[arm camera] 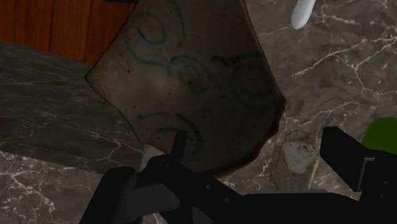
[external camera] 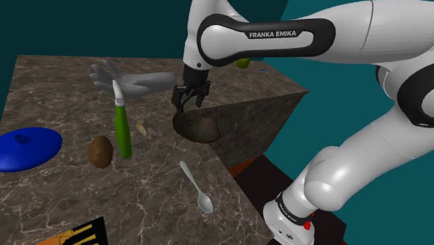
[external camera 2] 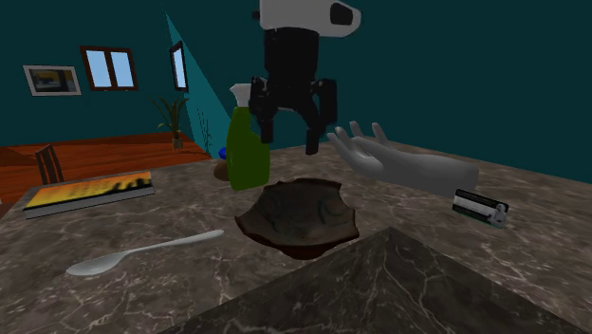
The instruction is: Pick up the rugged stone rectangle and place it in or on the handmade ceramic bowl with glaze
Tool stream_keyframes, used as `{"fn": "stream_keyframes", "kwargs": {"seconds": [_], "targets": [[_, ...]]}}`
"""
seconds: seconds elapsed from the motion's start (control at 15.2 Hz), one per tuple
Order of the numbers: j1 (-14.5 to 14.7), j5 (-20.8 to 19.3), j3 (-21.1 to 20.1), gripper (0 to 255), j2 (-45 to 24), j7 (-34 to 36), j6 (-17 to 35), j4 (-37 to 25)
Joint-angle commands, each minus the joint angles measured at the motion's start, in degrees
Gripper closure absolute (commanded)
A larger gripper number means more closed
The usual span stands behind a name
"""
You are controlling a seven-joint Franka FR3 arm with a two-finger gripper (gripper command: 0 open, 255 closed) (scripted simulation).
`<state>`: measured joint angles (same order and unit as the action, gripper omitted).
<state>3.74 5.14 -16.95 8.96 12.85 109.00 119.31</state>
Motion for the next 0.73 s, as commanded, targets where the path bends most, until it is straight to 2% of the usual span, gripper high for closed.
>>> {"fn": "stream_keyframes", "kwargs": {"seconds": [0.0, 0.33, 0.66], "targets": [[0.40, -1.66, -1.24, 0, -4.88, 2.17, 1.22, -3.34], [2.43, -6.68, -3.10, 0, -16.75, 7.44, 1.98, -13.22], [6.00, -11.91, -3.34, 0, -29.17, 11.84, 0.49, -25.58]]}}
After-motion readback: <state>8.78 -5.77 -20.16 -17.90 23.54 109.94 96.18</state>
